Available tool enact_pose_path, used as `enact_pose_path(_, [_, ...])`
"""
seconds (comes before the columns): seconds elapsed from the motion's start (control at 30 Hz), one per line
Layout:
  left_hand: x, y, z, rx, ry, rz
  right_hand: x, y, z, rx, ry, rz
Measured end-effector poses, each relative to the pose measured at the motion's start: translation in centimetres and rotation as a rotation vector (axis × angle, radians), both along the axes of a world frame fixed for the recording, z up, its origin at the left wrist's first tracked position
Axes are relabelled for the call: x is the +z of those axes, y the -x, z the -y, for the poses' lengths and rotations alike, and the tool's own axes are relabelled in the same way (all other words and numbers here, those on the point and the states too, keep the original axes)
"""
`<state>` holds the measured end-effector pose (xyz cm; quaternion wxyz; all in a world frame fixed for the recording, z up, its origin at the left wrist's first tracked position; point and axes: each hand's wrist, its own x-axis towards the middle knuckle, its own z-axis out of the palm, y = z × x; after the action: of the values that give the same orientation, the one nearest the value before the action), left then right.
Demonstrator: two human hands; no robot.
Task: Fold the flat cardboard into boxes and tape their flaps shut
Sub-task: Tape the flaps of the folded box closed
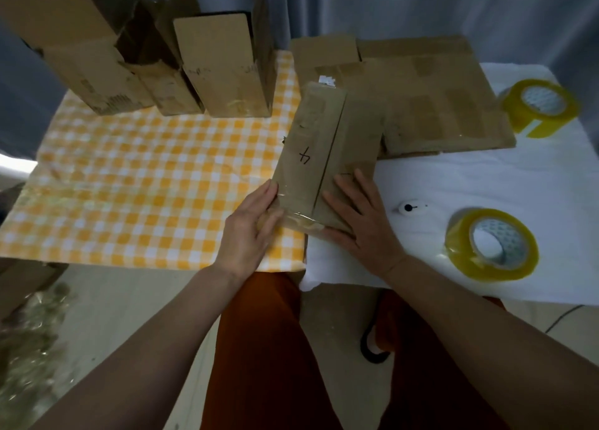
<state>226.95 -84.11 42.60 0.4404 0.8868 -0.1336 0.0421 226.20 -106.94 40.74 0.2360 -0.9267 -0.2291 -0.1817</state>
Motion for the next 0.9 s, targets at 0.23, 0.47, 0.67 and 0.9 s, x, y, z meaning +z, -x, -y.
enact_pose_path(0.23, [0.4,-2.3,0.7,0.005,-0.078,-0.066,3.2,-0.5,-3.0,-0.284,0.176,-0.200])
enact_pose_path(0.47, [2.0,-3.7,-2.8,-0.239,0.030,-0.260,2.8,0.1,-2.3,-0.236,0.332,-0.088])
enact_pose_path(0.67, [1.9,-3.5,-0.7,0.115,0.318,-0.208,2.4,-0.1,-1.7,-0.206,0.257,-0.037])
enact_pose_path(0.9, [-0.3,-4.3,6.5,0.570,0.546,0.010,1.0,-0.8,-2.5,-0.299,-0.101,0.056])
